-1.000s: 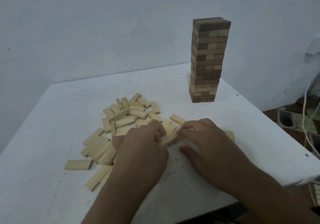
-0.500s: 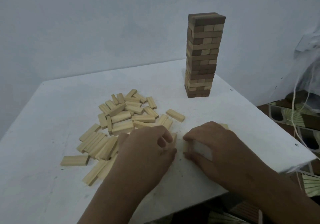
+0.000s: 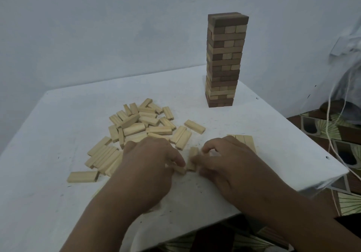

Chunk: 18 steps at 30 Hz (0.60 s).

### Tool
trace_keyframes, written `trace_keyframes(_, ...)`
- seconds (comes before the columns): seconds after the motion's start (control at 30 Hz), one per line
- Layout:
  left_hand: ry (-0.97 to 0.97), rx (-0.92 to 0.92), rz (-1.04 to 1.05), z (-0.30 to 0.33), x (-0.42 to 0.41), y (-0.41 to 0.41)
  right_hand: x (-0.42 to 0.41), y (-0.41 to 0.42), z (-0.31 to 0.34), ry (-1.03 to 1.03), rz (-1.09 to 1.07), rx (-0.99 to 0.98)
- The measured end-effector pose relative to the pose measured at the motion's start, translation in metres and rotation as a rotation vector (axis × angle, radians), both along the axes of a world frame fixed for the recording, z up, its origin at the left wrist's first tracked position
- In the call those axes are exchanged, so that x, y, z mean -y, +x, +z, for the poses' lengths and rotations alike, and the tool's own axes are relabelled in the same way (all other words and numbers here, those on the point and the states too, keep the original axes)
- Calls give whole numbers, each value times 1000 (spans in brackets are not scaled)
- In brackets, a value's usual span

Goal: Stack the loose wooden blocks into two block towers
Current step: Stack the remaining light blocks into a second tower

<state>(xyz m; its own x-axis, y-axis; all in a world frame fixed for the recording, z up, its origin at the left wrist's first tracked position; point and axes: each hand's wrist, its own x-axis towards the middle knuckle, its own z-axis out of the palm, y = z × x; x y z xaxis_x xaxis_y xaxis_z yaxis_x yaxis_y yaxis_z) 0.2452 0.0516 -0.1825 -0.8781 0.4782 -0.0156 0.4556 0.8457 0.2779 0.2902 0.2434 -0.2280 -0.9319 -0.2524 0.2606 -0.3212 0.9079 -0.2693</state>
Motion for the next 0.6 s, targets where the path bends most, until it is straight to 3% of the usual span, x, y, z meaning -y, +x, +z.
trace_keyframes(0.3, 313, -52, -42, -17, -15, -5, -8, 1, -7, -70, 27, -45)
trace_keyframes(0.6, 188, 11, -127, -13, -1, -7, -11, 2, -8, -121, 58, -119)
